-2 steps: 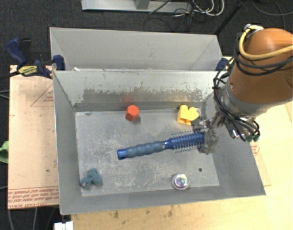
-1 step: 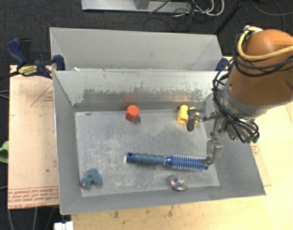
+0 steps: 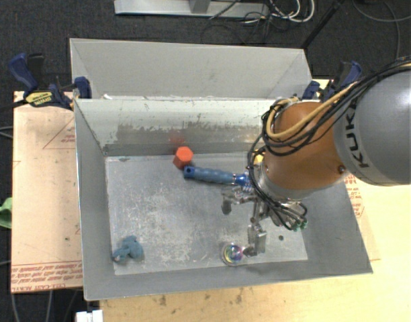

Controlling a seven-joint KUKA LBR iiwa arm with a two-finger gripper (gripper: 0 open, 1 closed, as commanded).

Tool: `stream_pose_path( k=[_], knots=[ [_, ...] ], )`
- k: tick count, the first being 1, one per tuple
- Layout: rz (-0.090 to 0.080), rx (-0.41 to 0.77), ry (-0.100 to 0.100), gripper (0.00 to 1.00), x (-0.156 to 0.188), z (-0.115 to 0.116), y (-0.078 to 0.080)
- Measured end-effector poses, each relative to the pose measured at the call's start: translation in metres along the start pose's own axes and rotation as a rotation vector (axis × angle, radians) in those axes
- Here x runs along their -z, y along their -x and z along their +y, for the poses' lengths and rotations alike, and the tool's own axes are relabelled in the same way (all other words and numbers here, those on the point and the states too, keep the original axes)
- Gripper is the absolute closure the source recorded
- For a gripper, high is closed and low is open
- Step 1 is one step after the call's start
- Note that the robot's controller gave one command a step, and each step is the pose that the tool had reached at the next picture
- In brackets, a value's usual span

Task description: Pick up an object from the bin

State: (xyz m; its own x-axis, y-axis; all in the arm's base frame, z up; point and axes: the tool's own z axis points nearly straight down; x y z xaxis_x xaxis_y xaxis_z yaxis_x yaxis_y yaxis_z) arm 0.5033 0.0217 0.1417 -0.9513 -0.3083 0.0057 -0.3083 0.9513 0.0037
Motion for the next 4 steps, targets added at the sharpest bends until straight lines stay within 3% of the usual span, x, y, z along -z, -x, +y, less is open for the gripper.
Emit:
stream_pose_path(
  k=[1,2,3,4],
  knots=[
    [-0.010,0.149,-0.005,0.00,-0.048,-0.059,0.068],
    [-0.021,0.317,-0.006,0.00,-0.067,-0.131,0.106],
    [-0.015,0.321,0.001,1.00,-0.067,-0.126,0.105],
    [0.005,0.322,0.003,0.00,-0.071,-0.128,0.100]
  ],
)
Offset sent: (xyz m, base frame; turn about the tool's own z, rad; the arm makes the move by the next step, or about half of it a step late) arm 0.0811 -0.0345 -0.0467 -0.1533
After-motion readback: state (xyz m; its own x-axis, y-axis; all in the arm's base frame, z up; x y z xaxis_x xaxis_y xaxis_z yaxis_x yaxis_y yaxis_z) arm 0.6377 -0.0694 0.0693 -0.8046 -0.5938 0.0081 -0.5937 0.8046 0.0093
